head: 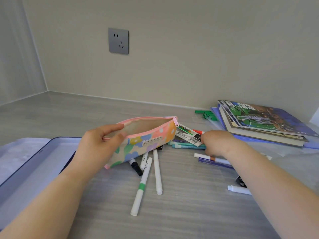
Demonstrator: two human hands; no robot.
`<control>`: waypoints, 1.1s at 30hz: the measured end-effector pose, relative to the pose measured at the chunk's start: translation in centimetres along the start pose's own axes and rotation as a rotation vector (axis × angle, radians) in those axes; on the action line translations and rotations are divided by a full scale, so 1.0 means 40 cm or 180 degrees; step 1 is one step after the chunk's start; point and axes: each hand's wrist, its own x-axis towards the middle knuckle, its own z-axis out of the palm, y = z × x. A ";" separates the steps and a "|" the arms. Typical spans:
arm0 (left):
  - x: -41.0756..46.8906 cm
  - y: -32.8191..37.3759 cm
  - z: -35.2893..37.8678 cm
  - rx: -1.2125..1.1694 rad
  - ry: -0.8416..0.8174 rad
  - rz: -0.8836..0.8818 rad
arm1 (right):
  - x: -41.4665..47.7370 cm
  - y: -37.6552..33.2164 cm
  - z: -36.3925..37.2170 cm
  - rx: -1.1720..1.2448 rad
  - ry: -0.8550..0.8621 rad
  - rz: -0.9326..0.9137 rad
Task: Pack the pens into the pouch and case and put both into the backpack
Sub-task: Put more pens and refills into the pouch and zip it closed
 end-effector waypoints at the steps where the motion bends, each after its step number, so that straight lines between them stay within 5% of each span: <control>1: 0.001 0.001 0.000 0.0005 -0.0009 0.0010 | 0.002 0.000 0.001 -0.0008 0.0069 0.0005; 18: 0.001 0.008 -0.012 -0.0087 -0.0156 0.0286 | -0.118 0.139 -0.069 0.0336 0.0984 0.0621; 26: 0.005 0.008 -0.023 -0.0165 0.0032 0.0155 | -0.143 0.084 -0.150 0.1069 0.2065 0.0472; 29: -0.004 0.008 -0.022 0.0227 0.0042 0.0285 | -0.134 0.016 -0.174 0.2337 0.2489 0.0041; 33: -0.007 0.012 -0.022 0.0518 0.0098 0.0494 | -0.126 -0.077 -0.209 0.5004 0.2131 -0.0996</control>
